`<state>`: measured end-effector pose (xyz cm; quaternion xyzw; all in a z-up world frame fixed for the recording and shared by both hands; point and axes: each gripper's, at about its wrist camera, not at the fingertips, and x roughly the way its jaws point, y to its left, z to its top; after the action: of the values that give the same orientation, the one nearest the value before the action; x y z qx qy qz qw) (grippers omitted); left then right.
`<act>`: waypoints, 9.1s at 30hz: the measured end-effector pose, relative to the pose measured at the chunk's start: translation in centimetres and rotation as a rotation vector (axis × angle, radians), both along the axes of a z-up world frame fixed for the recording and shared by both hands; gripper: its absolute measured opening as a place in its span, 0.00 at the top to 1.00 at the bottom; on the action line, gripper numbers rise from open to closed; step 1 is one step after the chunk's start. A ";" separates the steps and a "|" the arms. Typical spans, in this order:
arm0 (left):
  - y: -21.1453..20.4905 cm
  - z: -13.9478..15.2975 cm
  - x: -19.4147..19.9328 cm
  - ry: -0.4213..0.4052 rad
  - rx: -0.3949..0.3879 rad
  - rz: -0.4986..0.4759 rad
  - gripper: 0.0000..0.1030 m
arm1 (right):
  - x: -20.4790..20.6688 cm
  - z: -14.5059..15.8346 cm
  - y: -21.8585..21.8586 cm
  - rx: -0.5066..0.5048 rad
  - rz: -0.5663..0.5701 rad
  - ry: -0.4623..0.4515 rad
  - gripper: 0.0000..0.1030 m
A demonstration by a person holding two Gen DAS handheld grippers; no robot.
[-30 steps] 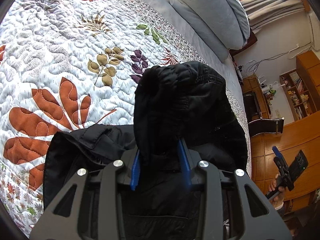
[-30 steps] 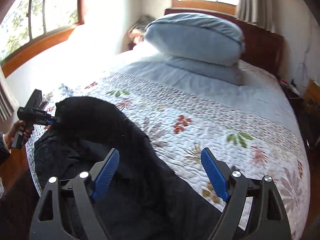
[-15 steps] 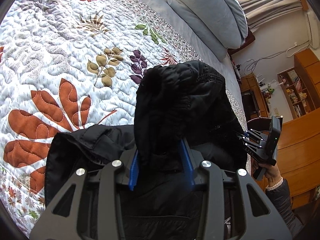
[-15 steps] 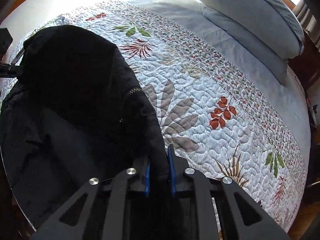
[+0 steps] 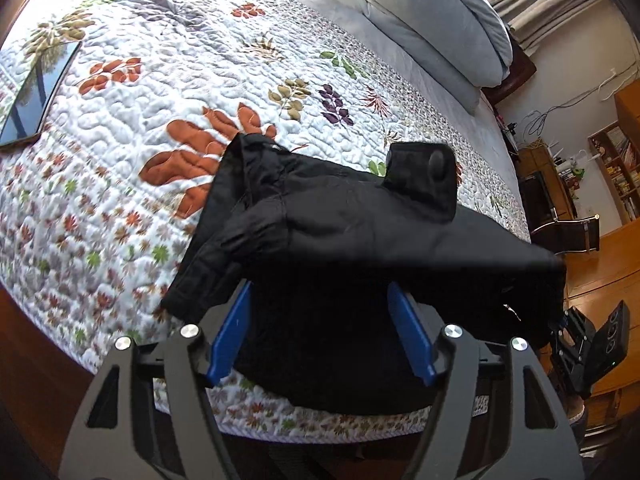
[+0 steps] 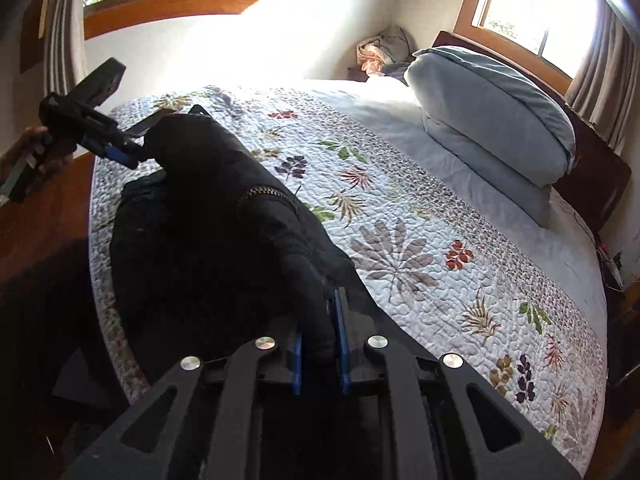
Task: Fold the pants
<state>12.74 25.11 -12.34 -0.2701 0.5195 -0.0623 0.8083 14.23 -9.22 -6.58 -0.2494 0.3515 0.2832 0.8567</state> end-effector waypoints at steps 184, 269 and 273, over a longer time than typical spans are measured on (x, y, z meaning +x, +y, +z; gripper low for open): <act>-8.0 -2.3 -7.4 0.049 0.229 0.139 0.05 | -10.6 5.0 -24.7 0.703 -0.705 -0.179 0.83; 6.3 -10.7 -5.8 0.050 -0.689 0.423 0.05 | -8.0 -1.6 -8.1 0.391 -0.458 0.126 0.03; 6.6 -11.2 -5.3 0.022 -0.737 0.448 0.05 | -7.7 -0.3 -9.8 0.530 -0.500 0.176 0.03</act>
<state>7.43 31.73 -23.51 -0.6478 0.3993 -0.0638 0.6457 6.52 -19.06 -6.83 0.0999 0.3886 0.1667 0.9007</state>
